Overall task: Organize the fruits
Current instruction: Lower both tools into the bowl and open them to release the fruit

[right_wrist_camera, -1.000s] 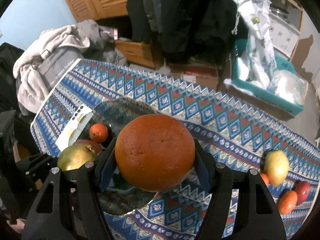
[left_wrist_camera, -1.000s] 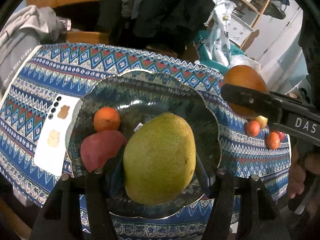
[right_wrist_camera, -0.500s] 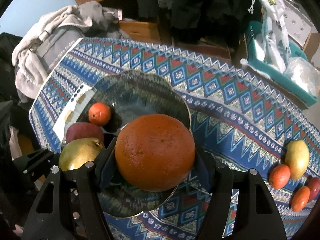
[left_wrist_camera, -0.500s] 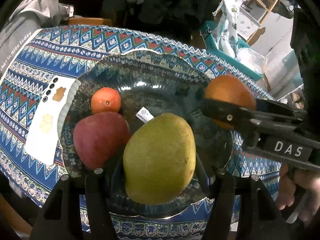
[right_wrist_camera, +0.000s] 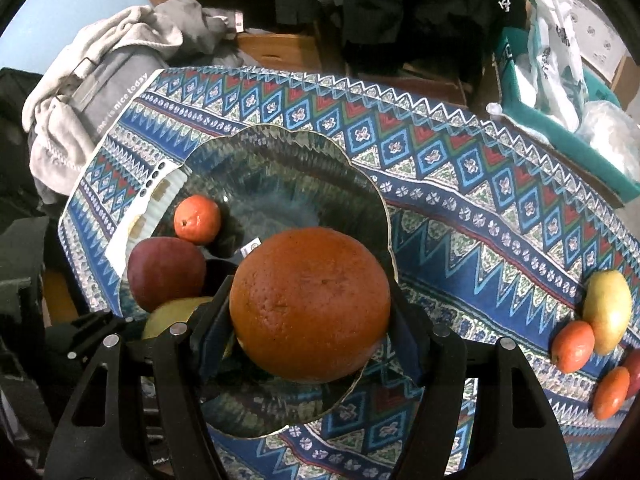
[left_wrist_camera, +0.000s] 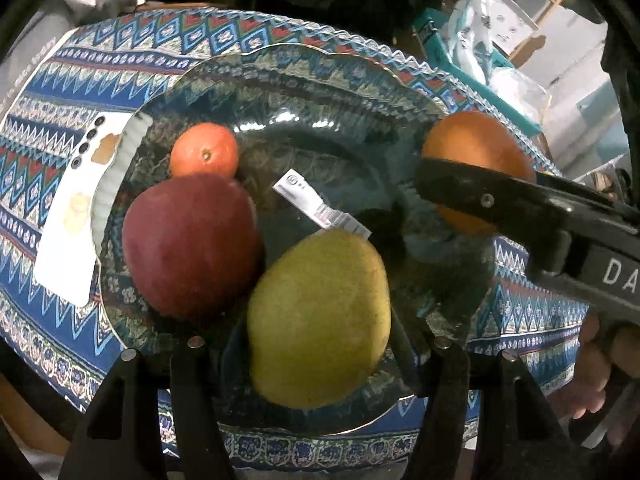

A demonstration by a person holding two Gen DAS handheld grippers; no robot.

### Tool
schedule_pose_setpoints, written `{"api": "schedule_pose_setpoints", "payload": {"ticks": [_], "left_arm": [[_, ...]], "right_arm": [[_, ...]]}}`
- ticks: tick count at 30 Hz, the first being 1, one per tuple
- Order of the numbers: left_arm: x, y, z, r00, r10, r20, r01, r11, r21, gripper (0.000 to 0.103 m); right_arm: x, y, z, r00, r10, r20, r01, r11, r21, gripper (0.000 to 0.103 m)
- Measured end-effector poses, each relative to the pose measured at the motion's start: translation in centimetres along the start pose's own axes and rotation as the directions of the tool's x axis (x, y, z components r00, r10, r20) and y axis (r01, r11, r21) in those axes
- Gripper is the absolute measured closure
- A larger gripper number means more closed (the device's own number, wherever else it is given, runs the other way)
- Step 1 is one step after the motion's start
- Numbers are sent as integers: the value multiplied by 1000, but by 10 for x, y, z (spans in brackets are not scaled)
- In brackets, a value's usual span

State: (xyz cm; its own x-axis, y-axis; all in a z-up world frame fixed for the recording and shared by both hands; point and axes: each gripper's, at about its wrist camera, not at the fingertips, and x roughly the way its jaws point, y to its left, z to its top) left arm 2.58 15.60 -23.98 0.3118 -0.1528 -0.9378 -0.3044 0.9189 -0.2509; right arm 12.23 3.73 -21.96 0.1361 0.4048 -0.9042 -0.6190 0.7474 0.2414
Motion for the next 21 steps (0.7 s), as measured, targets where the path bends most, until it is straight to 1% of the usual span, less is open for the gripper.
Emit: {"api": "schedule_pose_setpoints", "payload": {"ticks": [1,3,5,8,11,15,21], "left_arm": [[-3,1,0,1000,-21,9,21,1000,-10,38],[-9,0,1,999,-36,27,36,999,-10,34],[-13,-1,2,999,-27,41,27,1000,2,28],[-16,-2,1,999,-7,53,6,1000,11,27],[-18,0,2,998,11,57,-11,1000,5,24],[-26,-1,1,997,4,77,-4,1000,3,24],[-42,-10,0,993,-14,120,12,1000,17,24]], "right_arm": [[2,-1,0,1000,8,-8,-8,1000,8,33],[5,-1,-1,1000,15,-13,-15,1000,11,33],[6,1,-1,1000,10,-13,-10,1000,8,32],[1,0,-1,1000,13,14,-13,1000,15,33],[-10,-4,3,998,35,48,-37,998,41,33],[-18,-4,6,997,42,61,-45,998,50,33],[-34,2,8,995,24,94,-28,999,39,33]]}}
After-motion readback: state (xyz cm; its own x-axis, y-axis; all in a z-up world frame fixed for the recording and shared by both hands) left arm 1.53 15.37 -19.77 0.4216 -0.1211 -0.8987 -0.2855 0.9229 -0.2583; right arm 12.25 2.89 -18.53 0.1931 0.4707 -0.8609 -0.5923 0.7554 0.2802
